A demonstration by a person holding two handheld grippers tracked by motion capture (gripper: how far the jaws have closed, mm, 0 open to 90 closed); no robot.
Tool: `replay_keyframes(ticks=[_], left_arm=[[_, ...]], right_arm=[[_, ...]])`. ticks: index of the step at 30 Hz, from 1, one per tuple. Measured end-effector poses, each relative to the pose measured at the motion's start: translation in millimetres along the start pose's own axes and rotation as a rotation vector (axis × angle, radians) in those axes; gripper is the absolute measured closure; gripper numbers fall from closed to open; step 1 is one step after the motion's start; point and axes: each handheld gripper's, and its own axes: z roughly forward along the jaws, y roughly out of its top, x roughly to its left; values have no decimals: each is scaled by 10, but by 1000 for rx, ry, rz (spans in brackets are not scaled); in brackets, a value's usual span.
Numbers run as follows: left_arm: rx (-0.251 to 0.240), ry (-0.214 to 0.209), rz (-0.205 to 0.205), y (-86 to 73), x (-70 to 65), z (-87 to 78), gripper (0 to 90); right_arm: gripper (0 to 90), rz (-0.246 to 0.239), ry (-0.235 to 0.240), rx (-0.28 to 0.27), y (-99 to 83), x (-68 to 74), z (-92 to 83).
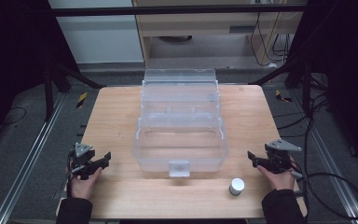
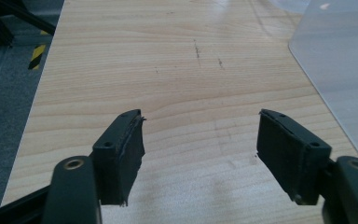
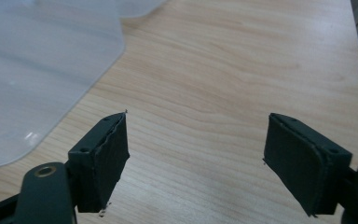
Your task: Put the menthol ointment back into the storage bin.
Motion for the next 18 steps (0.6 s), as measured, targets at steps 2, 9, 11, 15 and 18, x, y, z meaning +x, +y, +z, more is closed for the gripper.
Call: replay_keyframes(ticks=[2,9,11,15,18], left_arm=[[10,3,3,-7,-8,-8,325],[11,-2,-2,-5,-11,-24,333],[19,-7,2,-5,-10,-6,336],[22,-10,8,3,-21,-6,336],[22,-9,9,4,-22,-8,337]], right_arm=[[218,-25,9,0,40,36,-40],[216,-106,50,22,252,171,-201],[236,-128,81,34,320,188,-244],[236,-165,127,63,467,210,-303],[225,-240,145,97,617,234,-360]])
